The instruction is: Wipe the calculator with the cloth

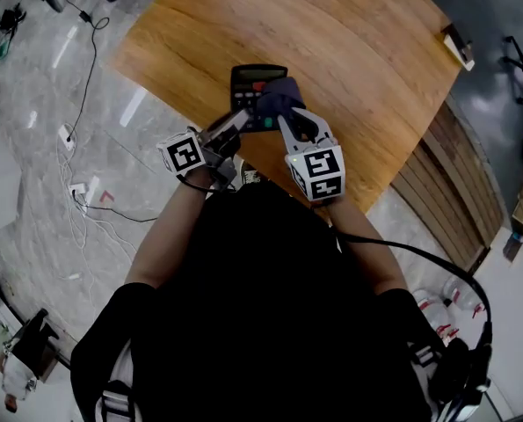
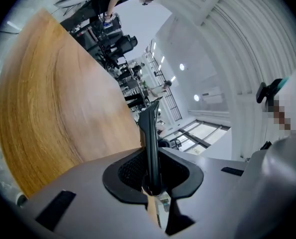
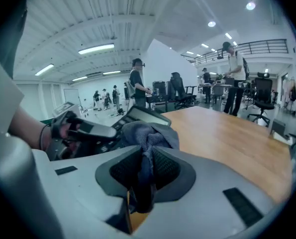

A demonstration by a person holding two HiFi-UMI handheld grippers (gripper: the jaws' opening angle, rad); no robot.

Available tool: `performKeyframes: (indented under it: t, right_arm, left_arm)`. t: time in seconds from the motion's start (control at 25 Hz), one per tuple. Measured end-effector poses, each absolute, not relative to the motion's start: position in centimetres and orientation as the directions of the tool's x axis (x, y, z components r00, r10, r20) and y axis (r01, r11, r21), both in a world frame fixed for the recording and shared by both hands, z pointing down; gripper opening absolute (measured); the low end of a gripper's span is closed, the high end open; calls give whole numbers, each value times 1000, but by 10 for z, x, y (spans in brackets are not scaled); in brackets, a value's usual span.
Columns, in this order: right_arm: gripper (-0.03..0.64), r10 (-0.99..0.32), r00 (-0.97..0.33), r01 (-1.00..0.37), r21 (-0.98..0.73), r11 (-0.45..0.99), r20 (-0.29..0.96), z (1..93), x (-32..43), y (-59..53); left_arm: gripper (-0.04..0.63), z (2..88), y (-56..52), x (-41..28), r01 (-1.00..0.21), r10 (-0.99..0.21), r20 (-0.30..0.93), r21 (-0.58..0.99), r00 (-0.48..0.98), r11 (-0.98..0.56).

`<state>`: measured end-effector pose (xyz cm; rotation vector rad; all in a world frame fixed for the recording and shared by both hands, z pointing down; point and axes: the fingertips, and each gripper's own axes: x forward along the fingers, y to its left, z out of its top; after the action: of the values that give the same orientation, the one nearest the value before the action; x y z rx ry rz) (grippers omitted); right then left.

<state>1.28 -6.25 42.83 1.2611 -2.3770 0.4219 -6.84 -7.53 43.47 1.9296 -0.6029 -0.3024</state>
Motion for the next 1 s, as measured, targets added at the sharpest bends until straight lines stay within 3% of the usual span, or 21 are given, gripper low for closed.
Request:
performKeyframes:
  t: [0.16,0.4,0.8,1.0]
  right_arm:
    - [66,-773,-437,-865,19,501,459,412,43,-93]
    - [66,-775,-440,-860,34,509,454,409,34,-96]
    - [66,-636,-546,-800,-115,588,545,438,1,-47]
    - [66,-541,-627,-732,-185,656,561,442,-28,-17]
  left_arm:
    - [71,435,-60,-60,-245,-506,51,914,861,-323]
    - [71,445,-48,-59,-227,-503,56,930,863,-287]
    - [71,448,-67,-80,-266,-579,88,936,810,-230]
    - [71,446,-76,-88,-284,-591,71,918,804,-277]
